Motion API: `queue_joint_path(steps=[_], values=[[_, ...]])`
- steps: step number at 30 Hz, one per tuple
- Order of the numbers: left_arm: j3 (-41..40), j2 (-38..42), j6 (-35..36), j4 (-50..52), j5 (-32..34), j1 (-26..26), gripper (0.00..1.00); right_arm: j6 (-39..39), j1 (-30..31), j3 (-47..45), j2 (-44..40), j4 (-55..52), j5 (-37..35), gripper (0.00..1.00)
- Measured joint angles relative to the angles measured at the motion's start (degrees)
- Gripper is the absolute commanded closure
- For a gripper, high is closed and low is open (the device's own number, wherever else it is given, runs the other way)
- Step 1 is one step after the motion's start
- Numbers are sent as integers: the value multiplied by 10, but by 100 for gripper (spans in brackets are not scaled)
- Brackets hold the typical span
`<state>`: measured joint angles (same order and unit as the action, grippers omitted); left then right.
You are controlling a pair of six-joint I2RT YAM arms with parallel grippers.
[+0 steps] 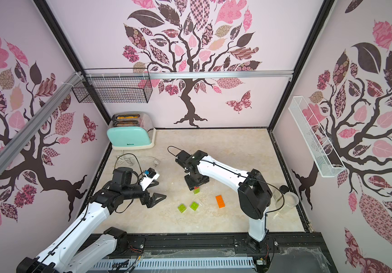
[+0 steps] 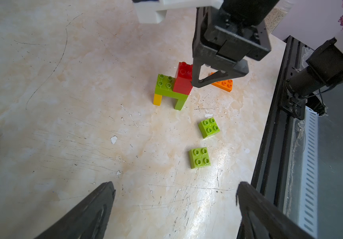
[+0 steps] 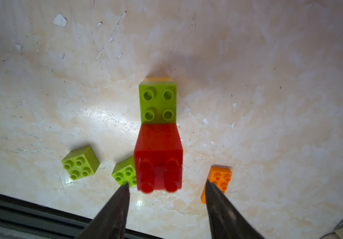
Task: Assemble a giraffe with lego
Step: Assemble the lego brick with the lego brick, then pick up the lego brick from the center of the board.
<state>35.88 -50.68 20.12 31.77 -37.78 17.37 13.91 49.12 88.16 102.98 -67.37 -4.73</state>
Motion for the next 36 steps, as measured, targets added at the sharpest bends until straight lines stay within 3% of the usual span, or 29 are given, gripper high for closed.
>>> queue_joint_path(steps=[6, 13, 26, 36], values=[[0, 0, 0, 0, 0, -1, 2, 17, 24, -121, -116, 57, 27, 32], [0, 0, 1, 0, 0, -5, 2, 39, 57, -221, -123, 153, 40, 33], [0, 0, 3, 0, 0, -6, 2, 29, 86, -264, -77, 269, 47, 43], [0, 0, 7, 0, 0, -7, 2, 0, 87, -263, -50, 276, 45, 54]])
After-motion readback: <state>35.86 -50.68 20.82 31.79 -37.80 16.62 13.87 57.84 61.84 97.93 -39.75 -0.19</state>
